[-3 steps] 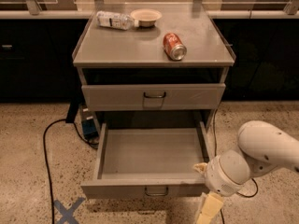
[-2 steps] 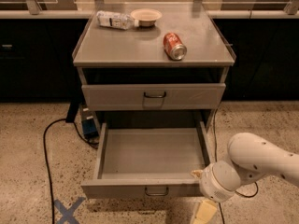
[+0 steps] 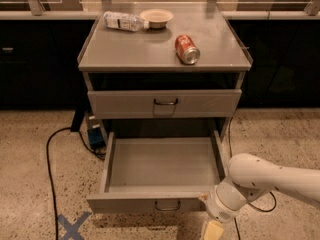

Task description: Close middle drawer

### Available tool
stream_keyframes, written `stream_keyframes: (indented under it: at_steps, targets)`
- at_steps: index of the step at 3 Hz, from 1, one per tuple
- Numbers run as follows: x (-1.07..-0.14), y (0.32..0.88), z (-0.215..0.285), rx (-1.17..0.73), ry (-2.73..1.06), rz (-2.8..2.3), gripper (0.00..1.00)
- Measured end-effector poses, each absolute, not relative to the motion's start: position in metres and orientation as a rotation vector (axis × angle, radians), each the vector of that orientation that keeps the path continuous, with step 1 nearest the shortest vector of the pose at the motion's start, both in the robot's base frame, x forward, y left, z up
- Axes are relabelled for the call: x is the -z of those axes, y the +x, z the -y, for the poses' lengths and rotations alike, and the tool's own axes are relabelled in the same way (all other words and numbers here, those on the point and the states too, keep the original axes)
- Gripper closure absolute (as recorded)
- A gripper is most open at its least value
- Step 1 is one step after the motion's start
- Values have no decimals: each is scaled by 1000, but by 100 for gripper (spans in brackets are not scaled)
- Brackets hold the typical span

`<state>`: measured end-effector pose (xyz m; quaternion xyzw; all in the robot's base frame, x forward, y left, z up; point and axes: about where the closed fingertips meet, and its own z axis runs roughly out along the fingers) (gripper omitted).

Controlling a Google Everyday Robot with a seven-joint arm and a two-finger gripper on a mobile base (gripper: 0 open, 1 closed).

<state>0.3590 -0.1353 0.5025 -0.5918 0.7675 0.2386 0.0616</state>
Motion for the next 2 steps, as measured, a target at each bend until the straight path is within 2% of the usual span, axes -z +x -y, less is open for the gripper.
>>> stream_keyframes:
  at_steps: [2]
  targets:
    - [-477, 356, 135, -780, -1792, -2350, 0]
